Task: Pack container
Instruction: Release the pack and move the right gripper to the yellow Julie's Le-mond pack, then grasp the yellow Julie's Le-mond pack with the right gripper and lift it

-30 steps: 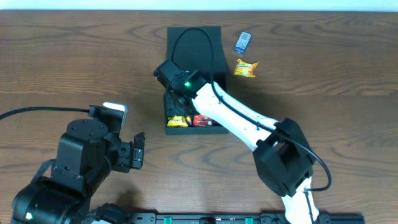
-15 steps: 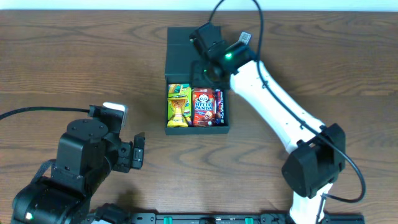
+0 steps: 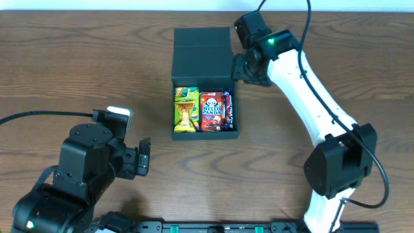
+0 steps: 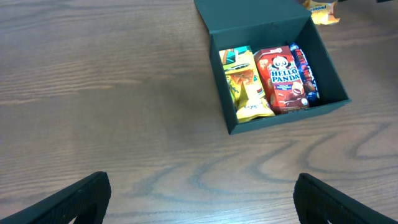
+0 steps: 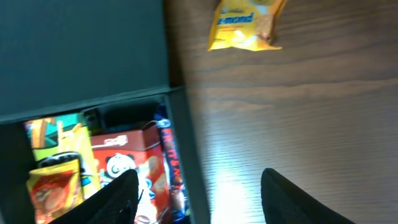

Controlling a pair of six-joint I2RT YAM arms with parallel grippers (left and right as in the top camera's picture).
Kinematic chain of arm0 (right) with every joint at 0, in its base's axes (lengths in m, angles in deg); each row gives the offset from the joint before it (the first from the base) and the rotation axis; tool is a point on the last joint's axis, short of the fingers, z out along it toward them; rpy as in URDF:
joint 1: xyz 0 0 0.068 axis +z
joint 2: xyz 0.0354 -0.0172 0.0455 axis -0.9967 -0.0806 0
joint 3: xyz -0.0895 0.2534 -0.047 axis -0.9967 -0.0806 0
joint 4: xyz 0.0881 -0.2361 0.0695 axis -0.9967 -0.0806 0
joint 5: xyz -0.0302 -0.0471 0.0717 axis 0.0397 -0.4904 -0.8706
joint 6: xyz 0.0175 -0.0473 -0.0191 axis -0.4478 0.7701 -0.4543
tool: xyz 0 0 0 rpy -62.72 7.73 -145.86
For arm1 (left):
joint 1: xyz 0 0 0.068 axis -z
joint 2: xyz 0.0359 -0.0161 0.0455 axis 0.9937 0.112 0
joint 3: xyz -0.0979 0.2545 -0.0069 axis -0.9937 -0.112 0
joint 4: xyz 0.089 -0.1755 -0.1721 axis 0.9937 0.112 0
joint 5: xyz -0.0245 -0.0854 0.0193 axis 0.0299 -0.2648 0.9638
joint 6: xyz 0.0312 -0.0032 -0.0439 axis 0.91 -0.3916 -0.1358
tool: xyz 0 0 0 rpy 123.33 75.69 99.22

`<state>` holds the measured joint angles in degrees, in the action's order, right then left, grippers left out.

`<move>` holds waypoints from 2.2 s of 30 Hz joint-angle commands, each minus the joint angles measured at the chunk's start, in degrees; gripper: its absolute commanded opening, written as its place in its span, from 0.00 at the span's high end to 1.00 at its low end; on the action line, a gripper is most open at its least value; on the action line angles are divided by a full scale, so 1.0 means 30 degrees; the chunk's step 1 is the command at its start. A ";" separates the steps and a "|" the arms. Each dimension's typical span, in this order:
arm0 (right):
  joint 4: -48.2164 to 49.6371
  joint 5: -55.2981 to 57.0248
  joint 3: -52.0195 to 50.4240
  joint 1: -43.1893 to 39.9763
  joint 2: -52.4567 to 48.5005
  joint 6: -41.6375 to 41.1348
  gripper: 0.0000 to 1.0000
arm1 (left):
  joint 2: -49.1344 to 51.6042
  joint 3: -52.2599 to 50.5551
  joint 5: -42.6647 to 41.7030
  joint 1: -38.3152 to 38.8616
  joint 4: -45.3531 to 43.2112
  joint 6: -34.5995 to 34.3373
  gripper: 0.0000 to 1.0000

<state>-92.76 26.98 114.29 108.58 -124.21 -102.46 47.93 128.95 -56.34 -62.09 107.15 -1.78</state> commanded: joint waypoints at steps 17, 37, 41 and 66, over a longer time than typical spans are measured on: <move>0.2674 0.1880 0.0204 -0.1319 -0.0576 0.1239 0.20 | 0.0000 -0.0058 0.0175 -0.0029 0.0051 -0.0080 0.05; 0.6156 0.1056 0.0204 -0.2361 -0.4860 0.1843 0.01 | 0.0000 -0.0058 0.0182 -0.0029 0.0051 -0.0080 0.05; 0.6674 0.0590 0.0204 -0.2681 -0.5508 0.2033 0.01 | 0.0000 -0.0058 0.0175 -0.0029 0.0051 -0.0080 0.05; 0.7570 0.0226 0.0204 -0.3009 -0.7031 0.3177 0.05 | 0.0000 -0.0058 0.0182 -0.0029 0.0051 -0.0087 0.05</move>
<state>-70.08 28.16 114.29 99.83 -143.92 -94.24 47.93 128.95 -56.34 -62.09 107.15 -1.78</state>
